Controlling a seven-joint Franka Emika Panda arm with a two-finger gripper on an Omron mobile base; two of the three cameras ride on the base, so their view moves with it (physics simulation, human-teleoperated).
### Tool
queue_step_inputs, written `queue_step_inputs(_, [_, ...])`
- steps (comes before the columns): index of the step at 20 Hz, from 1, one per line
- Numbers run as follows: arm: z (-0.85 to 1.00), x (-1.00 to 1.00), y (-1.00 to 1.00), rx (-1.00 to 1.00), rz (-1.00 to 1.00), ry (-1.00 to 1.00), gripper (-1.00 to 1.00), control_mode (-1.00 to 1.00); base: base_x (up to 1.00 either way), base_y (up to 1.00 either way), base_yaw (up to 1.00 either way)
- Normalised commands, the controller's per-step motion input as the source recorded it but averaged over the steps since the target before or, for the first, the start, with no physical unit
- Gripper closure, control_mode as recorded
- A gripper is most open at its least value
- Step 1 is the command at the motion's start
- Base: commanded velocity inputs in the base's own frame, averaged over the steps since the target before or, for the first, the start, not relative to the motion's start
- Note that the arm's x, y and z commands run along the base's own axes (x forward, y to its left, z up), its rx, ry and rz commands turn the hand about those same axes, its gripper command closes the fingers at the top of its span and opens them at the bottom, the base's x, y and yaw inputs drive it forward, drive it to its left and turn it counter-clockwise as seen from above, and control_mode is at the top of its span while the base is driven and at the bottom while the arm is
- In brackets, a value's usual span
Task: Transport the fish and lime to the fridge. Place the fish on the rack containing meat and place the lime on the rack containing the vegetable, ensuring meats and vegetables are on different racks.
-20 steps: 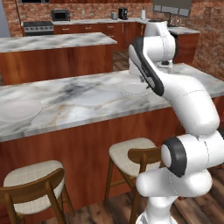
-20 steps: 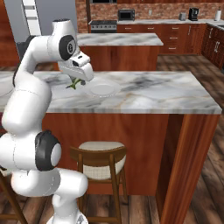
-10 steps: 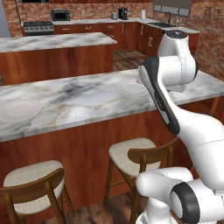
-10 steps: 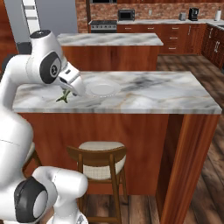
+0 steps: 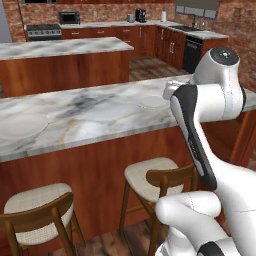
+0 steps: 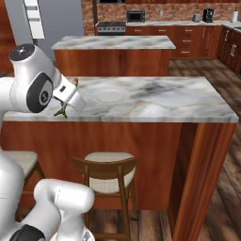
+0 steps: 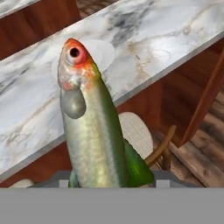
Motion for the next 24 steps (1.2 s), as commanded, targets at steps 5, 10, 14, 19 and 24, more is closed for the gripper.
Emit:
queue_step_inputs(5, [0.35,-0.4,-0.09,0.02,0.01,-0.08,1.0,1.0,-0.14,-0.12,0.0])
queue_step_inputs(10, [0.0,0.0,0.0,0.0,0.0,0.0,1.0,1.0,-0.51,-0.73,0.0])
queue_step_inputs(14, [0.0,0.0,0.0,0.0,0.0,0.0,1.0,1.0,-0.44,-0.87,0.0])
queue_step_inputs(19, [0.0,0.0,0.0,0.0,0.0,0.0,1.0,1.0,-0.39,-0.95,0.0])
queue_step_inputs(24, [0.0,0.0,0.0,0.0,0.0,0.0,1.0,1.0,-0.1,-1.0,0.0])
